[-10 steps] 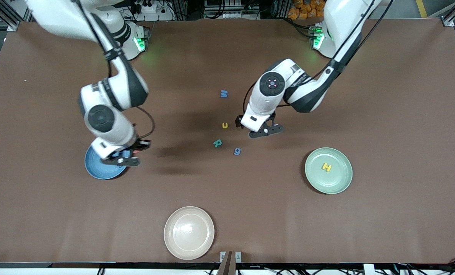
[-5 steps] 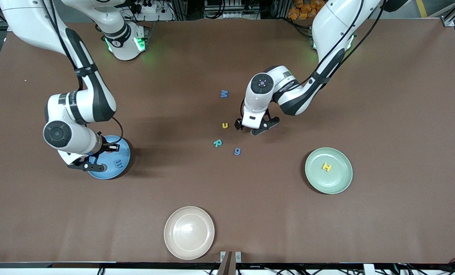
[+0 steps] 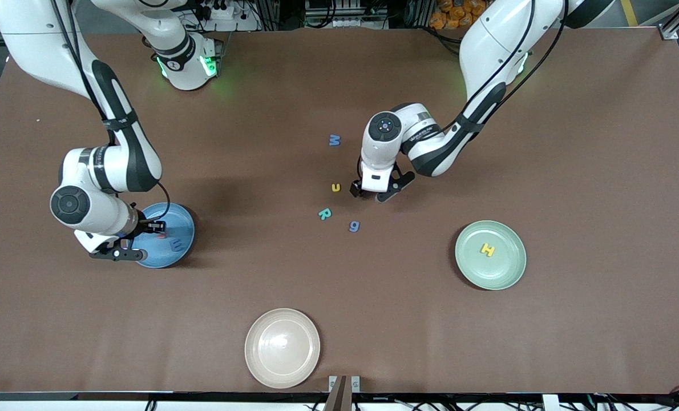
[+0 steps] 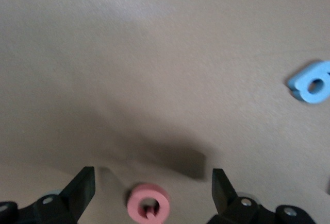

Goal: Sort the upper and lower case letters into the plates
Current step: 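Grasp the pink Q with the left gripper while the right gripper returns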

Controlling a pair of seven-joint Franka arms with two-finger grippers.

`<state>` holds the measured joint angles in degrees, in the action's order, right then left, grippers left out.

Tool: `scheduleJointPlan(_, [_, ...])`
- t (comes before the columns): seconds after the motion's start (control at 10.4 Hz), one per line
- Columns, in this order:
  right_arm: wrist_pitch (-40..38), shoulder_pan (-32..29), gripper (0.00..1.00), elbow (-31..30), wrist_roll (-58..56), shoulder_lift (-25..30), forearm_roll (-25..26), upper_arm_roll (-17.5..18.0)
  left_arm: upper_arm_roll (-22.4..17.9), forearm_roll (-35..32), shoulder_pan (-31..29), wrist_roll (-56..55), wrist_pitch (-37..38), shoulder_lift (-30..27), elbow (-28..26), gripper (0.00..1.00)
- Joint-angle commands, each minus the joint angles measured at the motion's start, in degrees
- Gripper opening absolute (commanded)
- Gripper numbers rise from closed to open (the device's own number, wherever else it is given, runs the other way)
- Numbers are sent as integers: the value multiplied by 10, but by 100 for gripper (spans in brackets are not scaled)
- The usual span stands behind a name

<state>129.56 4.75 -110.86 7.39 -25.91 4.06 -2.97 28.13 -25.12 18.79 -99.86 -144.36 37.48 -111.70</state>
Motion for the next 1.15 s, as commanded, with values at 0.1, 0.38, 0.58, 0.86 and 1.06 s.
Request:
scheduleJointPlan(0.1, [-20, 65, 100, -1, 31, 39, -18, -4, -3, -18, 17, -26, -2, 4, 10, 100])
scheduleJointPlan(0.38, [-15, 133, 100, 10, 136, 39, -20, 1, -3, -18, 19, -21, -1, 7, 10, 77])
scheduleJointPlan(0.58, [-11, 149, 77, 16, 163, 35, -45, 17, -3, -18, 18, -20, 0, 9, 10, 60])
scheduleJointPlan(0.86, [22, 174, 45, 16, 267, 22, -58, 70, -3, -18, 20, -24, 0, 9, 10, 60])
scheduleJointPlan(1.06, [62, 203, 46, 15, 336, 3, -56, 89, -2, -18, 23, -23, 0, 9, 10, 48])
